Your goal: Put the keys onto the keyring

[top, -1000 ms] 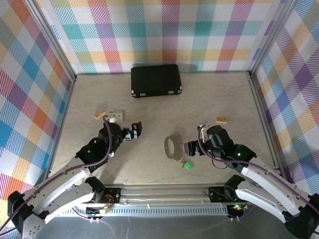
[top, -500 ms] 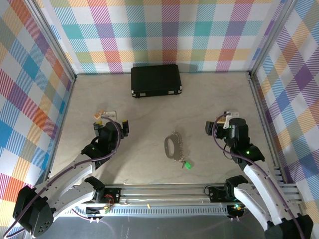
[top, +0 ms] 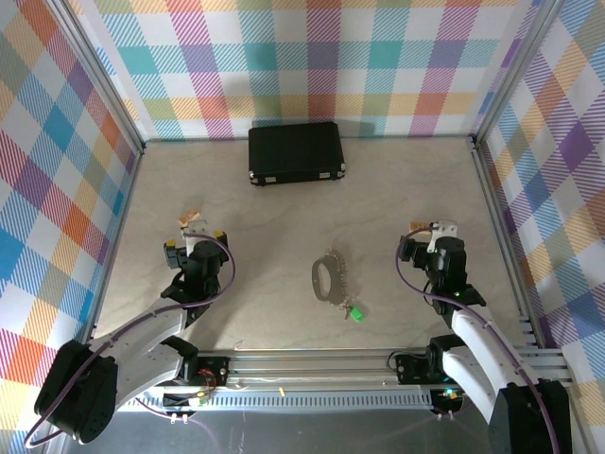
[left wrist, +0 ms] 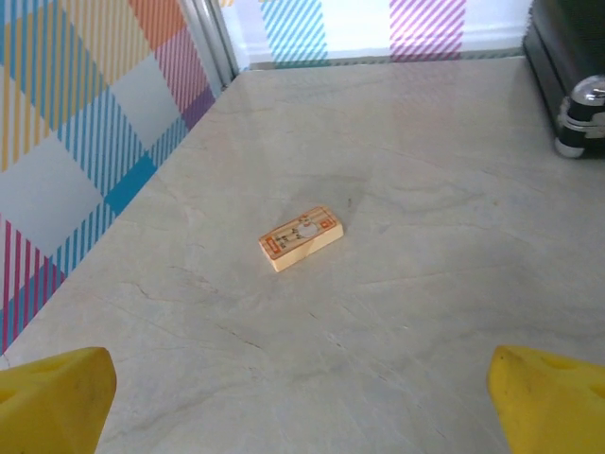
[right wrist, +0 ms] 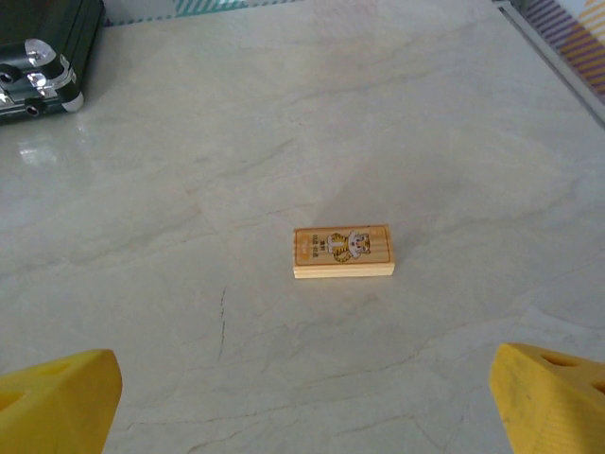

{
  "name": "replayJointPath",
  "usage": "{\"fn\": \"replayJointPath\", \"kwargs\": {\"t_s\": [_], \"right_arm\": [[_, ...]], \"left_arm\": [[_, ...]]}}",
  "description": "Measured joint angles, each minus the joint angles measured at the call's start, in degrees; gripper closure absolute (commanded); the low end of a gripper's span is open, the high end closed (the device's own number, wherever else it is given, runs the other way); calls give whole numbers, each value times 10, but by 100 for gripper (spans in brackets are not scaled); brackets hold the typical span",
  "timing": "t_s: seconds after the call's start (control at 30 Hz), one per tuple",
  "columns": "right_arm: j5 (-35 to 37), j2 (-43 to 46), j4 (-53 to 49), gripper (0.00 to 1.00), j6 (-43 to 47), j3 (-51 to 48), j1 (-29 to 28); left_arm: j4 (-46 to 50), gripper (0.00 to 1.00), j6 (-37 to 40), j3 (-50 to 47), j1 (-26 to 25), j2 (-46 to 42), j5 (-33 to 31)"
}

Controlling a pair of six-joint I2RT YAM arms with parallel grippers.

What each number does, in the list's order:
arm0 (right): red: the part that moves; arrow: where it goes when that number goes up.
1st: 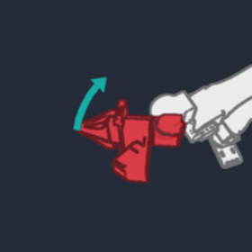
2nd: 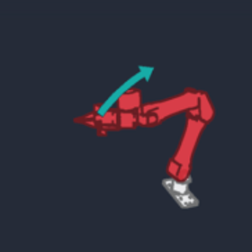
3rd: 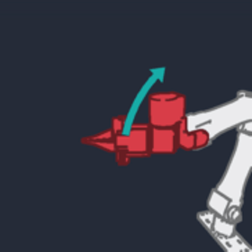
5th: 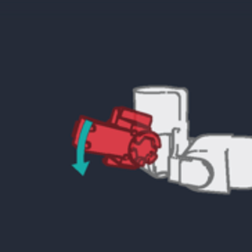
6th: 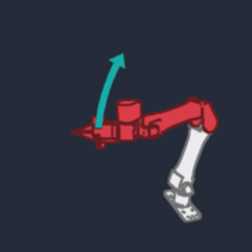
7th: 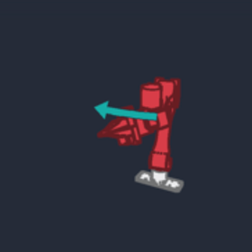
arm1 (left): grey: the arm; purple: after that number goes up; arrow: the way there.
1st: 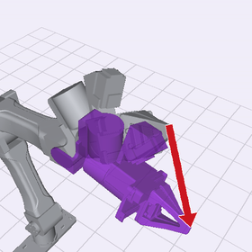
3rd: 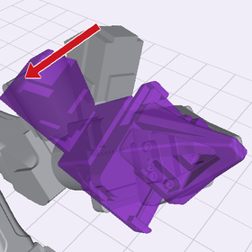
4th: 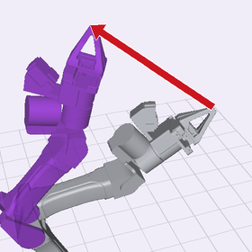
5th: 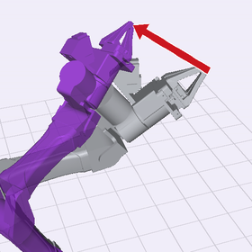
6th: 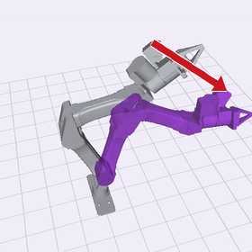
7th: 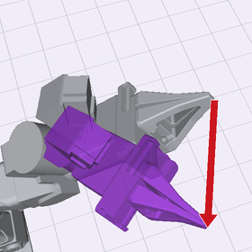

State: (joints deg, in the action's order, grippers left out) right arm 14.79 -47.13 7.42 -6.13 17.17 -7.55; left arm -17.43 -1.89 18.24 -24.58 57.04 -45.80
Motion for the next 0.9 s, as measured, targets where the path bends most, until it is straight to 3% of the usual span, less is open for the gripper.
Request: {"fn": "replayJointPath", "kwargs": {"t_s": [0.47,0.9], "right_arm": [[-22,-117,172,1,44,-36,9],[-28,-263,321,1,63,-17,16]], "left_arm": [[-224,0,59,-19,25,170,-12],[-442,0,120,-15,40,338,20]]}}
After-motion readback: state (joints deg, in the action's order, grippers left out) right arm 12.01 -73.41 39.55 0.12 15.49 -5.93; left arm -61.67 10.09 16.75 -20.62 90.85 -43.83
